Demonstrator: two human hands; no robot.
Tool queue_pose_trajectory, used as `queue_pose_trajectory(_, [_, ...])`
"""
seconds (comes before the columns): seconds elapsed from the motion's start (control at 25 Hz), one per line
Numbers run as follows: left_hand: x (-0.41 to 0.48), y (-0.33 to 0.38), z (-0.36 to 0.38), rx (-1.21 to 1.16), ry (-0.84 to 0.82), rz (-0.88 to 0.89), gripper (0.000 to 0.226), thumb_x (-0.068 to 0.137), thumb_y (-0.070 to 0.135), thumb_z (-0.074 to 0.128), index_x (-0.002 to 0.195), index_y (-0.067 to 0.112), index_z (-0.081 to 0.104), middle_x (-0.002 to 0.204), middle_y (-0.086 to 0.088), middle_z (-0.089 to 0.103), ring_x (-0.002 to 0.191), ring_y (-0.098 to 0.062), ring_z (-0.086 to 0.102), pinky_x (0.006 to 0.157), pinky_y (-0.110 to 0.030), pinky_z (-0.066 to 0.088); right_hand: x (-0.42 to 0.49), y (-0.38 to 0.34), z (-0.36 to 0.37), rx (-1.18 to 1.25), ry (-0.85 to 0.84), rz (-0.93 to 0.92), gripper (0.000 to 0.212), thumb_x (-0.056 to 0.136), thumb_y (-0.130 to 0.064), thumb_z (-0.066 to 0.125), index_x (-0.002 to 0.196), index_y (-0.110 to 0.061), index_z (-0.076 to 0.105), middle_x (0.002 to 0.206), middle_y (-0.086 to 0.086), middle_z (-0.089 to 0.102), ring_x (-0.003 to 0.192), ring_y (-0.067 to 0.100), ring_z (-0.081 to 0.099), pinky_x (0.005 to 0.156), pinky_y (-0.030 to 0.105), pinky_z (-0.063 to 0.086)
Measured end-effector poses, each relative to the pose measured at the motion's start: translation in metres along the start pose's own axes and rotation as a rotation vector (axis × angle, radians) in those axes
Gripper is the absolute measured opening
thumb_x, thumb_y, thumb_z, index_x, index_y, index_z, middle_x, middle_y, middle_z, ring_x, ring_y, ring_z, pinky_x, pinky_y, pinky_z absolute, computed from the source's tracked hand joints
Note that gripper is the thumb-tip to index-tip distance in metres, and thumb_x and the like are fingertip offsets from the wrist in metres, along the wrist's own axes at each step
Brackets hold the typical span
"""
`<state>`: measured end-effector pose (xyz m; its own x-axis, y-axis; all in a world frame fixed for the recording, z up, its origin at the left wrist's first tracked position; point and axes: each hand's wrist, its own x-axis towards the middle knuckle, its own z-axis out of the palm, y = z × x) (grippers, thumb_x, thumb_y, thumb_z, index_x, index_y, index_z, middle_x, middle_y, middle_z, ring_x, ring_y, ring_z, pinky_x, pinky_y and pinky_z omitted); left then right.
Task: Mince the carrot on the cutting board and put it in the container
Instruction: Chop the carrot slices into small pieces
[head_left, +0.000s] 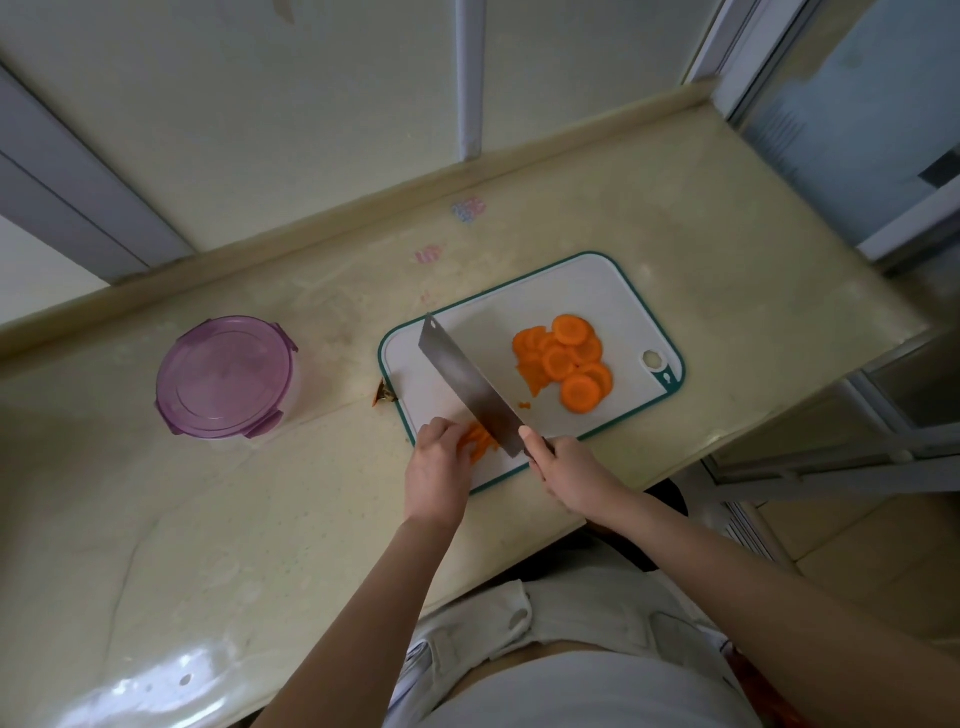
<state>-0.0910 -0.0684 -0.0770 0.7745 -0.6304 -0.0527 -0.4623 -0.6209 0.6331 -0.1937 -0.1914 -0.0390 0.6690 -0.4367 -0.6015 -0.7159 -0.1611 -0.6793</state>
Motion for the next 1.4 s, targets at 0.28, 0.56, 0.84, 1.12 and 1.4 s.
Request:
queue_pose_trajectory(0.28, [0.006,-0.001,-0.008,-0.070,-0.008,-0.029,0.023,0.088,0.011,0.062,0.109,0.003,0.066,0.099,-0.008,0.060,0.087,-0.021,0.057,0.077,-0.018,0.039,-0.010,-0.011,0.004,0.030,0.073,-0.044,0.058,0.098,-0.051,0.034,0.056,-0.012,0.039,0.042,-0.007,0.036,0.033,0.003,0.036,0.048,0.025,0.032])
queue_pose_trajectory(0.56, [0.010,-0.001,-0.005,-0.059,-0.031,-0.092,0.019,0.090,0.010,0.059,0.102,0.001,0.069,0.096,-0.007,0.054,0.081,-0.015,0.051,0.074,-0.016,0.039,-0.017,-0.011,0.009,-0.028,0.056,-0.022,0.059,0.097,-0.052,0.035,0.053,-0.012,0.036,0.047,0.000,0.037,0.044,0.013,0.038,0.053,0.029,0.034])
queue_pose_trajectory(0.84, [0.013,0.000,-0.003,-0.025,-0.048,-0.116,0.018,0.090,0.009,0.057,0.098,0.003,0.071,0.092,-0.008,0.056,0.081,-0.021,0.054,0.069,-0.020,0.039,-0.014,-0.010,0.018,-0.164,0.052,0.007,0.060,0.098,-0.052,0.033,0.054,-0.010,0.035,0.051,0.003,0.040,0.048,0.016,0.041,0.052,0.030,0.033])
queue_pose_trajectory(1.12, [0.014,-0.001,-0.001,-0.040,-0.050,-0.135,0.018,0.089,0.007,0.056,0.097,0.007,0.072,0.092,-0.009,0.057,0.082,-0.023,0.054,0.068,-0.020,0.037,-0.008,-0.010,0.032,-0.241,0.084,0.033,0.057,0.097,-0.053,0.032,0.058,-0.013,0.038,0.054,0.001,0.042,0.047,0.014,0.040,0.045,0.023,0.030])
queue_pose_trajectory(1.4, [0.012,0.000,-0.001,-0.029,-0.057,-0.112,0.015,0.089,0.012,0.059,0.094,0.005,0.071,0.092,-0.007,0.056,0.084,-0.021,0.053,0.070,-0.018,0.036,-0.007,-0.006,0.021,-0.060,0.063,-0.007,0.057,0.098,-0.050,0.032,0.055,-0.014,0.038,0.050,-0.001,0.041,0.044,0.012,0.041,0.051,0.029,0.034])
